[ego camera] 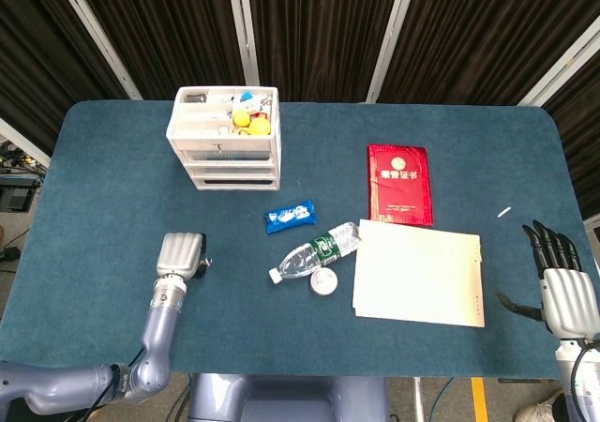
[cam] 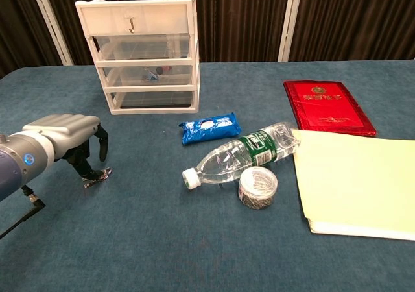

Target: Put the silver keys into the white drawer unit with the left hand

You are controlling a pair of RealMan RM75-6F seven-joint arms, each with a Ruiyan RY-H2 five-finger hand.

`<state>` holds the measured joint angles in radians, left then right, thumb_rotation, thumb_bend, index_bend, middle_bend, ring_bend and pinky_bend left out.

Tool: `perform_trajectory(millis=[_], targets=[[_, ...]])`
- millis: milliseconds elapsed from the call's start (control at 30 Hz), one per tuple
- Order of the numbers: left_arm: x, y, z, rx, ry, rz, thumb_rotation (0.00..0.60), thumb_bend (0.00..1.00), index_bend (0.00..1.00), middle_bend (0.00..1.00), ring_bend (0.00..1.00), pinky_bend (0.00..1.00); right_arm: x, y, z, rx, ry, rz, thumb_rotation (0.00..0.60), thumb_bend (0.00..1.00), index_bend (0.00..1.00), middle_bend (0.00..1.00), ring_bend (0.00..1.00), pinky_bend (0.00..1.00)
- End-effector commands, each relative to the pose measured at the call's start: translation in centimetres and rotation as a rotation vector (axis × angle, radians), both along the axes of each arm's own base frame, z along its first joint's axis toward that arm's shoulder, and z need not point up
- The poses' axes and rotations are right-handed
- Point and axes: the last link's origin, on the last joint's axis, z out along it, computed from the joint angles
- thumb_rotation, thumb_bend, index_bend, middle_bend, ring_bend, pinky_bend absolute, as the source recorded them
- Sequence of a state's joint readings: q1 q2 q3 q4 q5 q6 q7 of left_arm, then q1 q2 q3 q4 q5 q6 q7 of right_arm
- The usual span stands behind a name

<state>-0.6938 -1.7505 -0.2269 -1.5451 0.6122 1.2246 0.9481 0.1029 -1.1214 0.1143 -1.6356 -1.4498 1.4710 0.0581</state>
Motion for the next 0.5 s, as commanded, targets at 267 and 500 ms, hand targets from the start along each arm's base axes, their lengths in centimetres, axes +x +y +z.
perform_trajectory(millis=[267, 500], targets=[[0.27, 0.41, -0.83, -0.003, 0.009, -0.017, 0.6, 0.3, 0.47, 1.0, 0.87, 0.75, 0.03, 0.01, 0.02, -0.002, -0.002, 0.002, 0.6, 0.04, 0.0, 0.0, 0.0, 0.0], [0.56, 0.08, -1.16, -0.015, -0.004, -0.022, 0.6, 0.3, 0.48, 1.0, 0.87, 0.75, 0.01, 0.02, 0.06, -0.006, -0.004, 0.0, 0.6, 0.04, 0.0, 0.0, 0.0, 0.0]])
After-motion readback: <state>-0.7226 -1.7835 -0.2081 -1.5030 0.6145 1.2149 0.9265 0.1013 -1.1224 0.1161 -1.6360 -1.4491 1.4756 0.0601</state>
